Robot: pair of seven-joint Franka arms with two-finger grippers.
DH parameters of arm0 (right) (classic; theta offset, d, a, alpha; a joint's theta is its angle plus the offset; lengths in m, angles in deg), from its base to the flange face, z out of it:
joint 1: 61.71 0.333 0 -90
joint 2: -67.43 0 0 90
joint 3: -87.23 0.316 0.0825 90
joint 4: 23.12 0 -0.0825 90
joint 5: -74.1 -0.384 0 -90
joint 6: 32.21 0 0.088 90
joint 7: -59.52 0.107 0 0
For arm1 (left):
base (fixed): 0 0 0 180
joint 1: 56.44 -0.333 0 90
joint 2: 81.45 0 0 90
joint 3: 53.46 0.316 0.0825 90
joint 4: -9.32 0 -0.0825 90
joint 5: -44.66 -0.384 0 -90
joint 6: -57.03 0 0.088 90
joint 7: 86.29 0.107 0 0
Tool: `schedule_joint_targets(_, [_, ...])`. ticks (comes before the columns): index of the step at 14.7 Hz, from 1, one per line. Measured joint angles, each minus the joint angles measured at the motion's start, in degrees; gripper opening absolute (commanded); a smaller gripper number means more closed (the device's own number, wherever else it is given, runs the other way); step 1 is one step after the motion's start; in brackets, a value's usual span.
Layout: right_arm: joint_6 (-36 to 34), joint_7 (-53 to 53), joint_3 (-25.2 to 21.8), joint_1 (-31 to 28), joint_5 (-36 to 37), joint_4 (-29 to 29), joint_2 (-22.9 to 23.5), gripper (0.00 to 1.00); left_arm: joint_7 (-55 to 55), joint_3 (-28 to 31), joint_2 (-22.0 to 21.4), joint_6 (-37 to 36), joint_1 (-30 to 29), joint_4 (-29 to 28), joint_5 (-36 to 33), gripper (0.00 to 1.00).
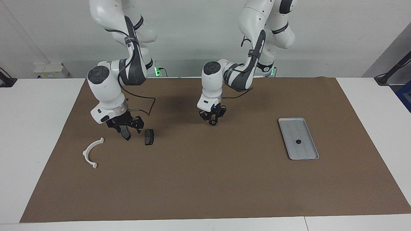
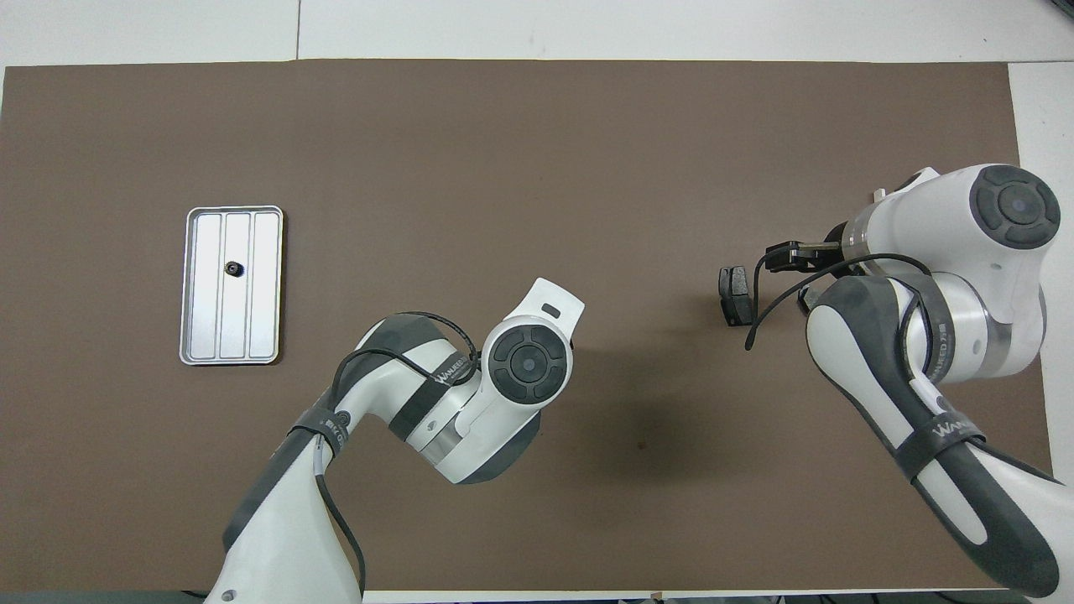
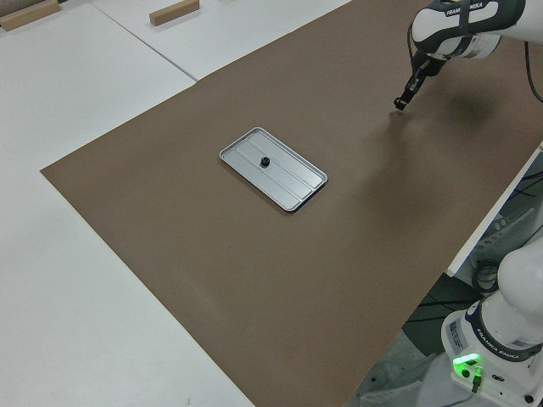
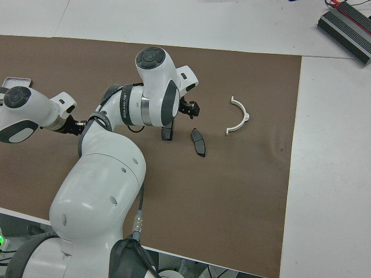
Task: Place bearing gear from tray to pile
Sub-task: 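Carry the bearing to the table center and release it with the left gripper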
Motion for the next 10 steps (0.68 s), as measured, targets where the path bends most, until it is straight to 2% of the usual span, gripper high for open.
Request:
schedule_joint_targets(3, [0.0, 0.0, 0.0, 0.0, 0.0, 0.0, 0.0, 1.0, -0.64, 0.03, 0.29, 0.4, 0.86, 0.05, 0.0, 0.01])
schedule_joint_targets(4, [0.0, 0.0, 0.0, 0.0, 0.0, 0.0, 0.0, 1.0, -0.64, 0.05, 0.3, 0.43, 0.87, 0.08, 0.0, 0.38])
schedule_joint_targets(5, [0.0, 0.0, 0.0, 0.0, 0.0, 0.0, 0.0, 1.0, -0.64, 0.12, 0.3, 0.62, 0.87, 0.12, 0.0, 0.86])
schedule_joint_targets(6, [0.0, 0.0, 0.0, 0.0, 0.0, 0.0, 0.0, 1.0, -0.64, 0.22, 0.29, 1.07, 0.87, 0.16, 0.0, 1.0])
schedule_joint_targets(10, [0.0, 0.0, -0.01, 0.0, 0.0, 0.0, 0.0, 1.0, -0.64, 0.73, 0.29, 1.39, 0.81, 0.51, -0.01, 1.0])
